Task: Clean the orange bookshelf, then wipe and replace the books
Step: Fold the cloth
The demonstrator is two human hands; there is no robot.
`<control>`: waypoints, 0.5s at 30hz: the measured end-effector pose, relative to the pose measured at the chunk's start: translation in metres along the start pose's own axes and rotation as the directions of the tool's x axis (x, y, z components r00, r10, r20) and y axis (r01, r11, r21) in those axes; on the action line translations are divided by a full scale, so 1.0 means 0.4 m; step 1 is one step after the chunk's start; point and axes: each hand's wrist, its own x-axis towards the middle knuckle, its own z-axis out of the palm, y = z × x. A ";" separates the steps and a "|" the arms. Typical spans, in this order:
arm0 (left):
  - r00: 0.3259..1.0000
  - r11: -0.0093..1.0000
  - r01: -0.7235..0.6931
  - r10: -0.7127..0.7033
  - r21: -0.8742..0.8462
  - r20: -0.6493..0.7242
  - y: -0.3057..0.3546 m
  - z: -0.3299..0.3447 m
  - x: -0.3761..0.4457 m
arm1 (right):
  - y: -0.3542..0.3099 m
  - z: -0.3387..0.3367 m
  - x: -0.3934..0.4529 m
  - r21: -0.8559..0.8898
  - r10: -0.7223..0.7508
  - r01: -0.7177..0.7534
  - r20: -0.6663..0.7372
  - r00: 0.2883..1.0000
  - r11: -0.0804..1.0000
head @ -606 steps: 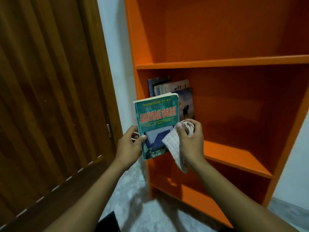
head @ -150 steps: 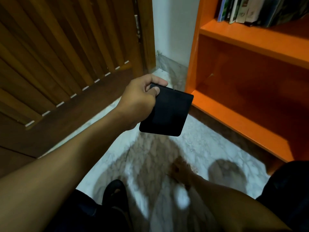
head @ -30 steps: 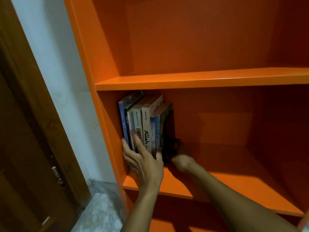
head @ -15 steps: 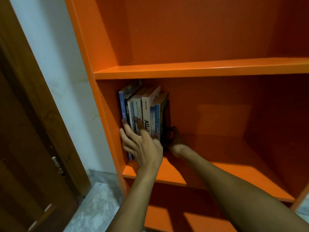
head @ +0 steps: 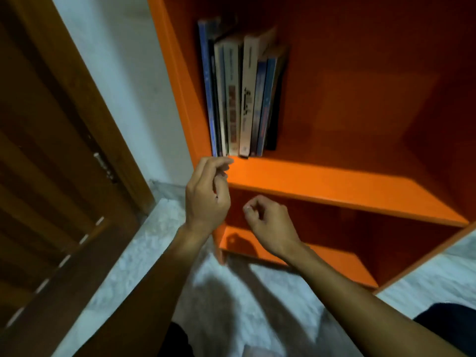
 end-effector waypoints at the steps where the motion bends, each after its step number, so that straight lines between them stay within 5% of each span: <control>1: 0.999 1.000 0.016 -0.016 0.008 0.034 -0.019 -0.001 -0.053 | 0.050 0.030 -0.021 -0.058 0.043 -0.040 0.061 0.997 0.997; 4: 0.951 0.984 0.166 -0.178 0.068 0.251 -0.090 0.016 -0.249 | 0.225 0.107 -0.099 -0.232 0.287 -0.226 0.279 0.917 0.946; 6: 0.841 0.940 0.324 -0.339 0.109 0.421 -0.148 0.036 -0.414 | 0.314 0.138 -0.169 -0.303 0.443 -0.342 0.386 0.809 0.890; 8: 0.632 0.811 0.564 -0.544 0.154 0.551 -0.187 0.045 -0.572 | 0.393 0.179 -0.254 -0.401 0.591 -0.440 0.452 0.668 0.804; 10: 0.339 0.632 0.711 -0.693 0.309 0.637 -0.193 0.049 -0.698 | 0.449 0.223 -0.337 -0.479 0.651 -0.447 0.468 0.598 0.755; 13: -0.065 0.389 0.694 -0.804 0.606 0.591 -0.153 0.066 -0.836 | 0.527 0.285 -0.457 -0.526 0.721 -0.493 0.477 0.503 0.693; 15: -0.228 0.251 0.707 -0.804 0.661 0.550 -0.113 0.067 -0.899 | 0.572 0.316 -0.518 -0.510 0.730 -0.523 0.500 0.465 0.683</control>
